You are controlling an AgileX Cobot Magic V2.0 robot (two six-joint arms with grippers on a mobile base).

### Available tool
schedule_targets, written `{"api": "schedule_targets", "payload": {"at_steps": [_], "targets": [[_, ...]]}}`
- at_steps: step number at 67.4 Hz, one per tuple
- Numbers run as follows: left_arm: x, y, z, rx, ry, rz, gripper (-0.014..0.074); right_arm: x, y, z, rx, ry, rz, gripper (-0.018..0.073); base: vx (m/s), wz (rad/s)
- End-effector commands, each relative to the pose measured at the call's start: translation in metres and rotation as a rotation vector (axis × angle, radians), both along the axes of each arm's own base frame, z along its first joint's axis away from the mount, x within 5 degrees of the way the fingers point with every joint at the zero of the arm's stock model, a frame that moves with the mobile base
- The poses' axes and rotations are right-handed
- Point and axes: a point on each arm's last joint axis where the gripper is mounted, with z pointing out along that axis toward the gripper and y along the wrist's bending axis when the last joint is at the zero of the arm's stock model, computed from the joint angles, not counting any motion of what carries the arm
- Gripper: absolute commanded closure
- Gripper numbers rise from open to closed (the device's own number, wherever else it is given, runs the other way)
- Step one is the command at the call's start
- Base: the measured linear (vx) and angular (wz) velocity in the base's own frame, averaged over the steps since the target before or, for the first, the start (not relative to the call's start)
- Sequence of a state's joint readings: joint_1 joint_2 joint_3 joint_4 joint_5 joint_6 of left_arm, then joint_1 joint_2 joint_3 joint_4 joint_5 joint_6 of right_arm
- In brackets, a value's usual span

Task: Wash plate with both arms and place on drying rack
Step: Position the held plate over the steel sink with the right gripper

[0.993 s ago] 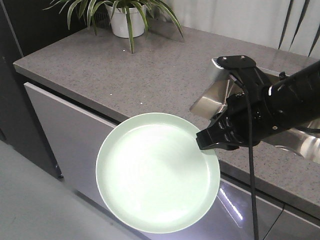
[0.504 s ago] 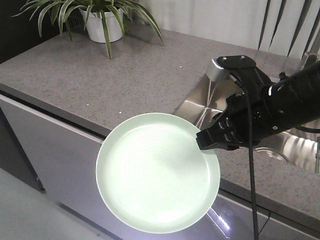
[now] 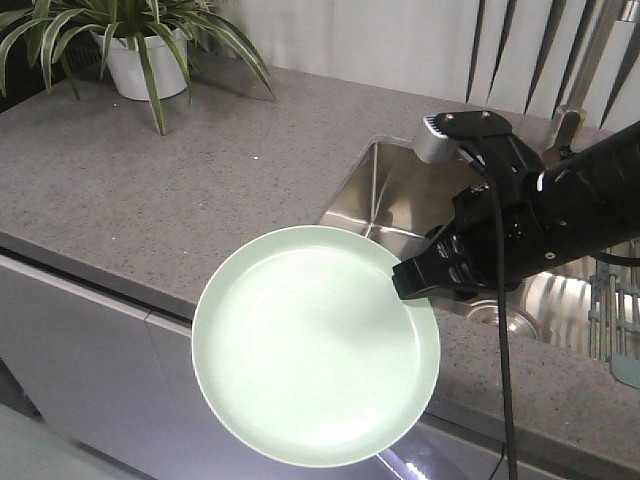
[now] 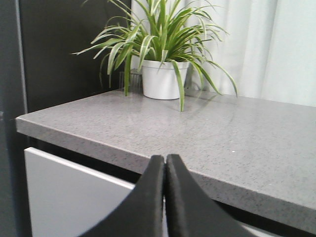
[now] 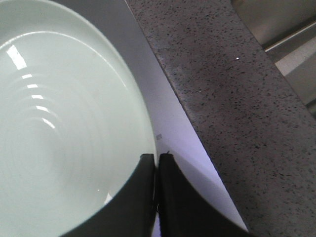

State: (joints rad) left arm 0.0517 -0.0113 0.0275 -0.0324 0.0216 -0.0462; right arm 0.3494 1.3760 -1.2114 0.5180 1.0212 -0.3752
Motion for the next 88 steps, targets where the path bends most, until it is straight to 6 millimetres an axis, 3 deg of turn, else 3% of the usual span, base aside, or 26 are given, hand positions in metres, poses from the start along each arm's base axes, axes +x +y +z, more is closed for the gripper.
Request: {"api": "schedule_targets", "payload": {"at_steps": [1,88], "targets": [[-0.0035,0.0001,0.0166,-0.003,-0.118,0.003,0.0603,-0.0034,-0.0004,0.02,0.061,-0.077,-0.017,0.0561,0.08,-0.19],[-0.0035,0.0001,0.0166,-0.003,-0.118,0.003,0.0603,-0.0034,-0.0004,0.02,0.061,-0.077,-0.017,0.0561,0.06,-0.18]]}}
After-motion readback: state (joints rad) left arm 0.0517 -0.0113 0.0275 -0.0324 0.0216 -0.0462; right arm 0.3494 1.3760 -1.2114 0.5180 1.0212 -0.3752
